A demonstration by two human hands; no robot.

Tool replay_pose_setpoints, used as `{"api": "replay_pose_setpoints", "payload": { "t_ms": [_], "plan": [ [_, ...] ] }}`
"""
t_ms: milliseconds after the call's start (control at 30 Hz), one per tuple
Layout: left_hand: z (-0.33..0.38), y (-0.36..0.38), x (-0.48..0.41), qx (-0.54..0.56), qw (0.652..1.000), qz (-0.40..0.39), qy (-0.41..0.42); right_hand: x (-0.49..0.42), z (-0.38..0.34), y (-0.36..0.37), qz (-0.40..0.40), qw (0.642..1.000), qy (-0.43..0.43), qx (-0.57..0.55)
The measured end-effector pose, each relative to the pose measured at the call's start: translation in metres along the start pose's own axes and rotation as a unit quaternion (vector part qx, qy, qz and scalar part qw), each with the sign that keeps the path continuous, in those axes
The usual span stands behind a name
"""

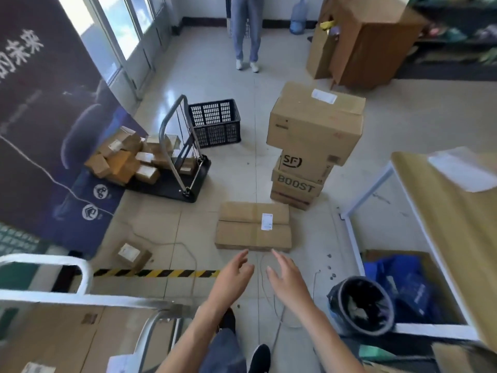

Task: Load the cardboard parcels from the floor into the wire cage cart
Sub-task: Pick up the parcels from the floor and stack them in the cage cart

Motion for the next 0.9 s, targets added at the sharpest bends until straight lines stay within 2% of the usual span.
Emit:
{"api": "replay_pose_setpoints", "payload": {
  "t_ms": [333, 500, 733, 900],
  "plan": [
    [0.015, 0.019, -0.182, -0.003, 0.998, -0.042, -0.050, -0.176, 0.007, 0.005, 0.000, 0.998, 0.058, 0.006],
    [0.007, 0.025, -0.271, -0.046, 0.993, -0.071, -0.083, -0.259, 0.026, 0.022, -0.015, 0.994, 0.102, 0.020],
    [-0.030, 0.048, -0.391, -0.199, 0.975, -0.089, -0.030, -0.347, 0.090, 0.066, -0.061, 0.984, 0.156, 0.061],
    [-0.109, 0.087, -0.479, -0.287, 0.951, -0.112, -0.018, -0.418, 0.176, 0.129, -0.101, 0.974, 0.170, 0.109]
  ]
}}
Point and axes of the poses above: each hand's wrist, its own x-axis away from the middle knuckle, its own y-axis out of the palm, z = x × y, the point moved 9 cm from there along -x, towards the middle knuckle, and after that the axes turned 12 degrees about z, right-handed, at the moved point
